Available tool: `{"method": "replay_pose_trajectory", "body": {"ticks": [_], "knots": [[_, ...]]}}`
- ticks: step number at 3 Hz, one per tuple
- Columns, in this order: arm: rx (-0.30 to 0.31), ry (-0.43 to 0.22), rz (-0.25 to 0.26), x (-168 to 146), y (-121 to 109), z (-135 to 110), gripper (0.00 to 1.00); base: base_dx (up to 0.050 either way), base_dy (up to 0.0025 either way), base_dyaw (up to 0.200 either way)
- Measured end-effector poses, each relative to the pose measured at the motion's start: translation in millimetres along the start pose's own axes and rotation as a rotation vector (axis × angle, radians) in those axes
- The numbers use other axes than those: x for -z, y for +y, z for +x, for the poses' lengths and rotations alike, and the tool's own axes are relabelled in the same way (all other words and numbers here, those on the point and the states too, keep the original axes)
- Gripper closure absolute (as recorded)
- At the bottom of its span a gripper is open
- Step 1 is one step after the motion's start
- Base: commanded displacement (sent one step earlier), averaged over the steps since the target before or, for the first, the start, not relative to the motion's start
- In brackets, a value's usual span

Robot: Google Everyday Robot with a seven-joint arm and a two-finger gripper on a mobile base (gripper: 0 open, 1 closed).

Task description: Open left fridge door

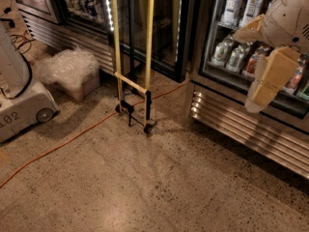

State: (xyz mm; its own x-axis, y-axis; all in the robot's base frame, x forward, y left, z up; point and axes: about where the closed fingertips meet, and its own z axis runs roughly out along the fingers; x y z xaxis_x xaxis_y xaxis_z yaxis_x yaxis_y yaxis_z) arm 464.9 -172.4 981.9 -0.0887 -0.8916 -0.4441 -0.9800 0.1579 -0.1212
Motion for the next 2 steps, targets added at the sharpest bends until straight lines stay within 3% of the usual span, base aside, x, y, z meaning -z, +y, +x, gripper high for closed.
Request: {"method": "replay_pose_trajectory", "body": {"ticks": [2], "knots": [[0.0, 0.0, 0.0, 0.0, 0.0, 0.0, 0.0, 0.0, -0.00003, -0.194]]}}
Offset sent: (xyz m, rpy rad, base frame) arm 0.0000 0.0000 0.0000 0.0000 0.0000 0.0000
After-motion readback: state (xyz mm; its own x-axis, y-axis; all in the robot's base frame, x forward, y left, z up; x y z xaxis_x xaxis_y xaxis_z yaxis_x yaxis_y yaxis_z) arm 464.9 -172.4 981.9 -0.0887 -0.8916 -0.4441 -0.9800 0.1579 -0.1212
